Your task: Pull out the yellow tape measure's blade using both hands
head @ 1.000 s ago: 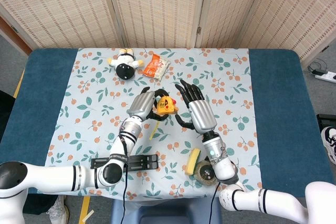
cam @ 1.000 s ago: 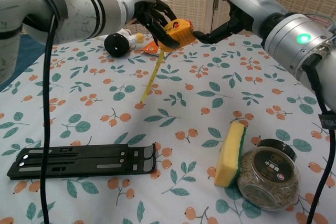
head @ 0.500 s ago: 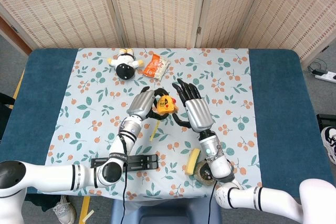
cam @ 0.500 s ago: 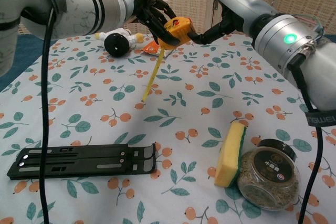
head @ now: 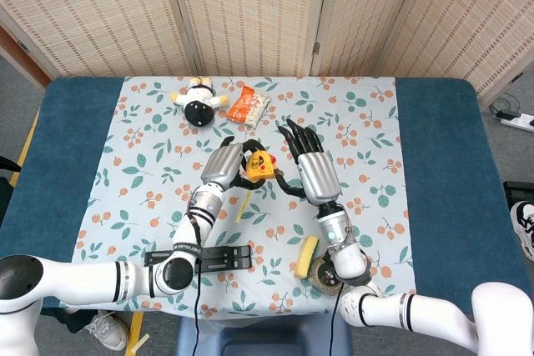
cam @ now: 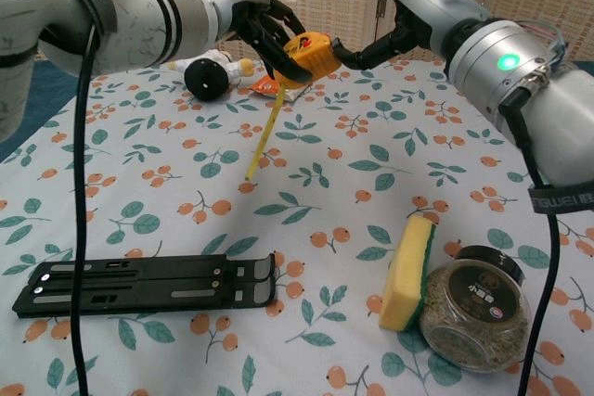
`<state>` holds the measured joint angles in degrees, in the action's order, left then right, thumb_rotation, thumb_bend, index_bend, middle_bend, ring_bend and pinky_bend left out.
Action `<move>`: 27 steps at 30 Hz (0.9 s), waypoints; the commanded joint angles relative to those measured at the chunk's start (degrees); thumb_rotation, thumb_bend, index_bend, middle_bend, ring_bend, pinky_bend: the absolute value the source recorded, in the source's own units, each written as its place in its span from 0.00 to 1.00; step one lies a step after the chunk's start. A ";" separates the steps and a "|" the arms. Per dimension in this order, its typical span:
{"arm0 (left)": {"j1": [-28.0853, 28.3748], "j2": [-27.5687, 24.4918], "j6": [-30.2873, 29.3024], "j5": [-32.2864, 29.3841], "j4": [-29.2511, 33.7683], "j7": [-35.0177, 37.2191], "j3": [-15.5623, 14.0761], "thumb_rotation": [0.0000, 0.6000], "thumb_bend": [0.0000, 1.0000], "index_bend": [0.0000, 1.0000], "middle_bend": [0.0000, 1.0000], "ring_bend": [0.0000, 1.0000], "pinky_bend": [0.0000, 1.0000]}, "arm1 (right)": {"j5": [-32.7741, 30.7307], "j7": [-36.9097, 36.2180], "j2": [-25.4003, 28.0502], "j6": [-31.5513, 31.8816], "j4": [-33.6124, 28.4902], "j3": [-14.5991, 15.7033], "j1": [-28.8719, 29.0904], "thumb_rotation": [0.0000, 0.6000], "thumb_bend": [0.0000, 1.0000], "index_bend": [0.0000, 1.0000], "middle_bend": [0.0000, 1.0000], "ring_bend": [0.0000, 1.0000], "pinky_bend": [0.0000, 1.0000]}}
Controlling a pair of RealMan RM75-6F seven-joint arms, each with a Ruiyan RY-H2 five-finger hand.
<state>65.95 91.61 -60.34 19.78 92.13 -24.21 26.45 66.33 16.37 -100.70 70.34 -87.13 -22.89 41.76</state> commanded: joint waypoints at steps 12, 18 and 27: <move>-0.54 0.49 0.05 1.33 -1.14 1.07 -0.18 1.00 0.44 0.63 0.61 0.52 0.04 | -2.26 1.13 -0.48 1.52 0.04 -1.23 0.31 1.00 0.50 0.03 0.00 0.00 0.00; -0.69 0.45 -0.07 1.74 -1.22 1.20 -0.11 1.00 0.44 0.63 0.61 0.52 0.04 | -3.73 2.25 -0.46 1.47 -1.06 -1.52 0.60 1.00 0.50 0.25 0.00 0.00 0.00; -1.05 0.36 -0.16 2.09 -1.97 1.64 0.12 1.00 0.45 0.63 0.61 0.52 0.04 | -5.69 3.72 0.25 1.25 -2.91 -1.97 1.00 1.00 0.50 0.45 0.08 0.02 0.00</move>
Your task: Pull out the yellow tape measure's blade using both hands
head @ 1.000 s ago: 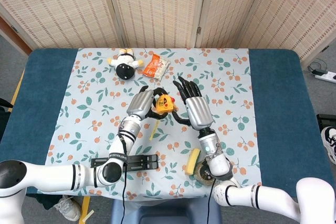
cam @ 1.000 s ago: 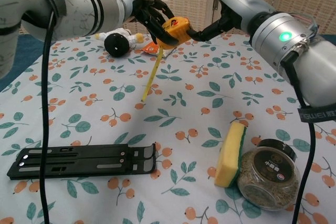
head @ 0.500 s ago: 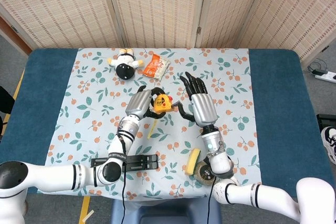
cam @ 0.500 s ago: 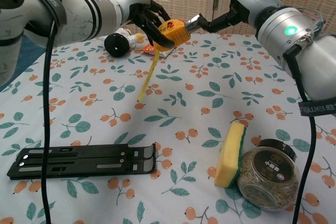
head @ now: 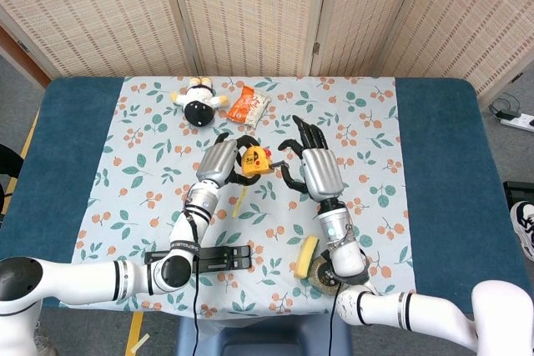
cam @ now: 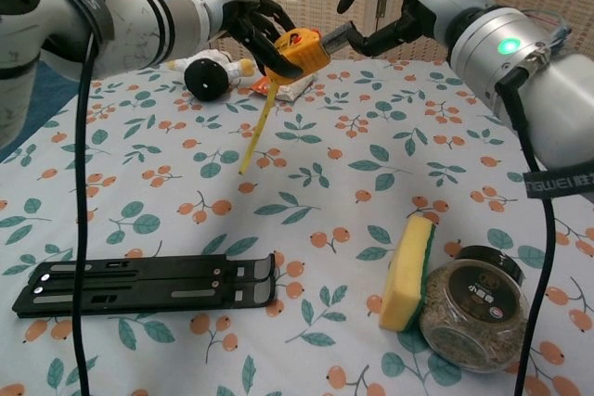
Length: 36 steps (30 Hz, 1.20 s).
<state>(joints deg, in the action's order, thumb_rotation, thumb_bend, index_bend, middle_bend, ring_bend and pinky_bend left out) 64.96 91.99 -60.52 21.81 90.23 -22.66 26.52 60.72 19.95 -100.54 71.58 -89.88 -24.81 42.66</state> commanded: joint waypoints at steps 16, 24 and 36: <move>-0.83 0.02 -0.06 0.45 -1.97 0.53 0.14 1.00 0.45 0.63 0.61 0.52 0.04 | -2.00 1.44 1.74 0.10 -3.11 0.01 0.36 1.00 0.54 0.63 0.17 0.11 0.00; -2.56 -0.80 0.88 3.08 -3.75 -0.03 -2.85 1.00 0.45 0.63 0.61 0.52 0.04 | 0.75 -0.17 6.95 0.88 -6.89 1.58 -2.10 1.00 0.55 0.63 0.17 0.11 0.00; -6.51 -0.95 5.11 9.32 -8.92 3.45 -7.27 1.00 0.45 0.64 0.61 0.52 0.07 | 3.01 -7.67 19.10 1.71 -15.38 2.63 -8.81 1.00 0.55 0.63 0.18 0.11 0.00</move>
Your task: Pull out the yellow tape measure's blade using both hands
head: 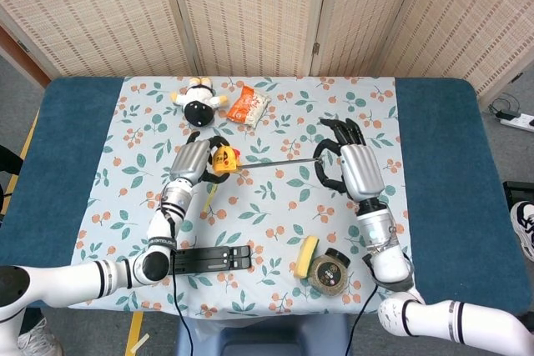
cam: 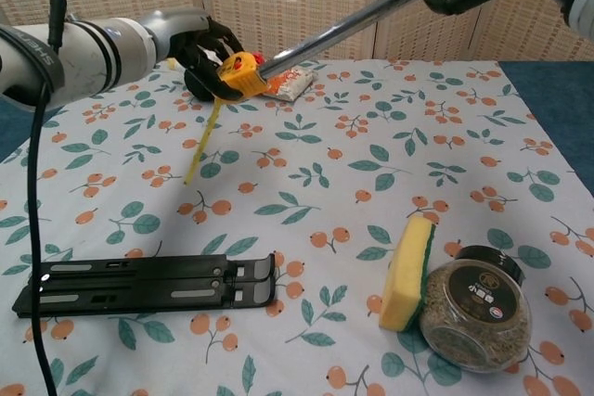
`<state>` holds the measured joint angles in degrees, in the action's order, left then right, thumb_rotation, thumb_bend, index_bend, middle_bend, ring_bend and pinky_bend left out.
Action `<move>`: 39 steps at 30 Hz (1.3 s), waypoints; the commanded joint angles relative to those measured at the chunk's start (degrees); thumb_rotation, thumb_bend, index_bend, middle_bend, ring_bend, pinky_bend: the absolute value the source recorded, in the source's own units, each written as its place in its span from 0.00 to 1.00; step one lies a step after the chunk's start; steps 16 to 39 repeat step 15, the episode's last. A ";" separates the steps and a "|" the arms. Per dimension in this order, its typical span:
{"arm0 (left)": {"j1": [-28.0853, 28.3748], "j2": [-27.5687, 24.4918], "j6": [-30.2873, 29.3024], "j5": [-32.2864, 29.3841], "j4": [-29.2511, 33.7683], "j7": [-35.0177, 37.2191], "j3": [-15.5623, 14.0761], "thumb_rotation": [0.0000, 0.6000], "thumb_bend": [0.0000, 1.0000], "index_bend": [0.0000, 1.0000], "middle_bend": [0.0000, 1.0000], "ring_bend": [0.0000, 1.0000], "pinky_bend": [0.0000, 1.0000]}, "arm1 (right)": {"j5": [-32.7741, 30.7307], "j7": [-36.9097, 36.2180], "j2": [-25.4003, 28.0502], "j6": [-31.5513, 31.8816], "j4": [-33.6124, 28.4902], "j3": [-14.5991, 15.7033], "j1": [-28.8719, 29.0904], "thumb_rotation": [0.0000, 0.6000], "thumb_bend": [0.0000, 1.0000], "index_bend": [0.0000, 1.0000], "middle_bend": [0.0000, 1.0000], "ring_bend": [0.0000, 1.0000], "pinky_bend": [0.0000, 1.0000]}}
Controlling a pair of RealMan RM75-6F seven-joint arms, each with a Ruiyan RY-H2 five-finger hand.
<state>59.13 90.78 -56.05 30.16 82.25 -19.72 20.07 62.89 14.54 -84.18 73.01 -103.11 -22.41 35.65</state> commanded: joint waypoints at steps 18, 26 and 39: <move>-4.75 1.49 4.79 5.12 -8.81 5.57 -2.87 1.00 0.45 0.64 0.61 0.52 0.06 | 5.13 -16.58 17.89 3.54 -6.37 1.02 -11.92 1.00 0.55 0.63 0.18 0.10 0.00; -4.75 1.49 4.79 5.12 -8.81 5.57 -2.87 1.00 0.45 0.64 0.61 0.52 0.06 | 5.13 -16.58 17.89 3.54 -6.37 1.02 -11.92 1.00 0.55 0.63 0.18 0.10 0.00; -4.75 1.49 4.79 5.12 -8.81 5.57 -2.87 1.00 0.45 0.64 0.61 0.52 0.06 | 5.13 -16.58 17.89 3.54 -6.37 1.02 -11.92 1.00 0.55 0.63 0.18 0.10 0.00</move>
